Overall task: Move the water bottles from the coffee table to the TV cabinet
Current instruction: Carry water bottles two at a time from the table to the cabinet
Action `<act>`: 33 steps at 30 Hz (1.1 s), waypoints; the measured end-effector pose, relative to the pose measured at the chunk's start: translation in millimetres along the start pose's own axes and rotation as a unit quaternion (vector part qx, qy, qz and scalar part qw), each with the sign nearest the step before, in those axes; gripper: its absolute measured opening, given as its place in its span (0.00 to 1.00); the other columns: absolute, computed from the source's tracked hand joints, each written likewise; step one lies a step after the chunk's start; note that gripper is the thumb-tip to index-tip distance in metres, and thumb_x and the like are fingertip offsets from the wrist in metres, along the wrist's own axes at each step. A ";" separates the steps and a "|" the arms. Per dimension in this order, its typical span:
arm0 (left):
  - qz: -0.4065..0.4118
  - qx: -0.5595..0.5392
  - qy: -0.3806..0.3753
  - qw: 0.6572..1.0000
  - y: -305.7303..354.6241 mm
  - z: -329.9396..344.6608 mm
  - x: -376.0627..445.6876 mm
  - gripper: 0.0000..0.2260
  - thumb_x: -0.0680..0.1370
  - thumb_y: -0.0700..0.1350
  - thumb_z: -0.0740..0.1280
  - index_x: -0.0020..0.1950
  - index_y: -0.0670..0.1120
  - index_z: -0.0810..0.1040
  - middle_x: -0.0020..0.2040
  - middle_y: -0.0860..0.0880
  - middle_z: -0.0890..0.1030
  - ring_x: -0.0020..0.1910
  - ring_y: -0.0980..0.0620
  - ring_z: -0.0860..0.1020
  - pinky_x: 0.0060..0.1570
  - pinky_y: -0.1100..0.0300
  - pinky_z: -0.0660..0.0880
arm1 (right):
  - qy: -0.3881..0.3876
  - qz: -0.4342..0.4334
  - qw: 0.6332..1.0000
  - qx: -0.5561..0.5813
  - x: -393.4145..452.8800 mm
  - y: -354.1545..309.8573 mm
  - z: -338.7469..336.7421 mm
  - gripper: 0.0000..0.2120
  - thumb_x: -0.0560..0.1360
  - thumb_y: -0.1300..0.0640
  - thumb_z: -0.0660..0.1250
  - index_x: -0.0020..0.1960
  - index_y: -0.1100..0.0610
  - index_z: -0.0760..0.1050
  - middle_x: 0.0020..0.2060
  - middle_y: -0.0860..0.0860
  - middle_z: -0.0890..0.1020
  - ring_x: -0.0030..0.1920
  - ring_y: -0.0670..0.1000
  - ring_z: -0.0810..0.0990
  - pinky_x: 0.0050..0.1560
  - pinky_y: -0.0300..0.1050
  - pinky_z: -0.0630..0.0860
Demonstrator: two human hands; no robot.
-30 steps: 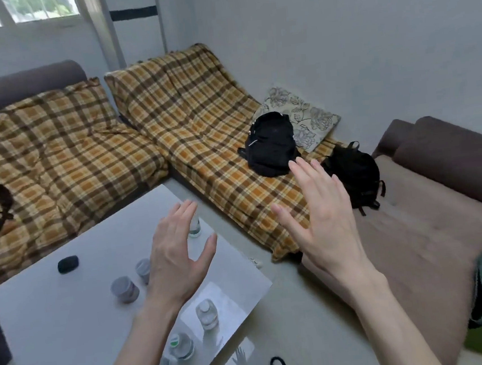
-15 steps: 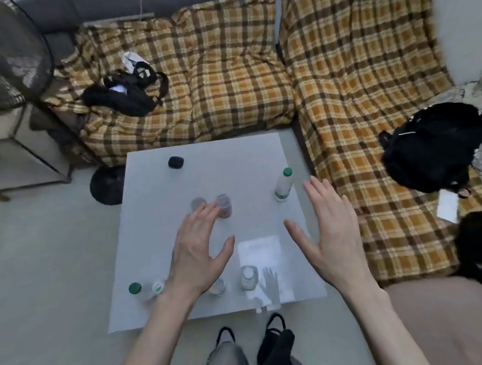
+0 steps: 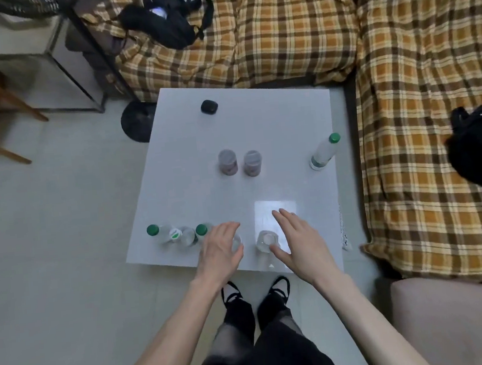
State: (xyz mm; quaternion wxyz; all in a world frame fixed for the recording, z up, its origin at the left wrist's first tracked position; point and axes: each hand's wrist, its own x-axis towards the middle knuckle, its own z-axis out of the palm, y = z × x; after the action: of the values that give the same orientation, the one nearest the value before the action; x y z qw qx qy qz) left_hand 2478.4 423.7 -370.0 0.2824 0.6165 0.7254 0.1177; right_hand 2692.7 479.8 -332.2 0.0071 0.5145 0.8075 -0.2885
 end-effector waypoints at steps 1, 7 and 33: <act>-0.003 0.009 -0.007 1.000 -3.8 5.0 3.5 0.23 0.79 0.45 0.70 0.73 0.44 0.74 0.70 0.48 0.78 0.70 0.47 0.74 0.72 0.51 0.70 | -0.013 0.003 1.000 -0.008 3.8 1.5 6.8 0.33 0.81 0.44 0.64 0.82 0.51 0.57 0.81 0.51 0.62 0.78 0.55 0.64 0.74 0.49 0.64; -0.064 0.053 -0.031 0.996 -27.0 33.9 18.6 0.20 0.77 0.42 0.70 0.70 0.45 0.75 0.65 0.47 0.78 0.66 0.45 0.74 0.68 0.52 0.69 | -0.080 0.042 0.994 -0.068 34.2 2.3 44.4 0.33 0.80 0.47 0.65 0.80 0.50 0.57 0.77 0.51 0.65 0.61 0.59 0.78 0.55 0.51 0.75; -0.095 -0.082 -0.046 0.991 -23.0 21.8 7.5 0.11 0.76 0.41 0.71 0.55 0.44 0.73 0.51 0.49 0.70 0.43 0.47 0.72 0.40 0.58 0.62 | 0.030 0.028 0.996 -0.085 29.2 -9.5 45.9 0.12 0.77 0.48 0.69 0.52 0.55 0.72 0.46 0.50 0.77 0.44 0.57 0.77 0.35 0.48 0.69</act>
State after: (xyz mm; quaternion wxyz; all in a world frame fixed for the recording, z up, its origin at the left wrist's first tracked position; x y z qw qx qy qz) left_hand 2470.9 422.1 -401.6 0.3750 0.5246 0.7546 0.1217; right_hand 2657.9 479.3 -375.1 0.0346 0.5428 0.8141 -0.2034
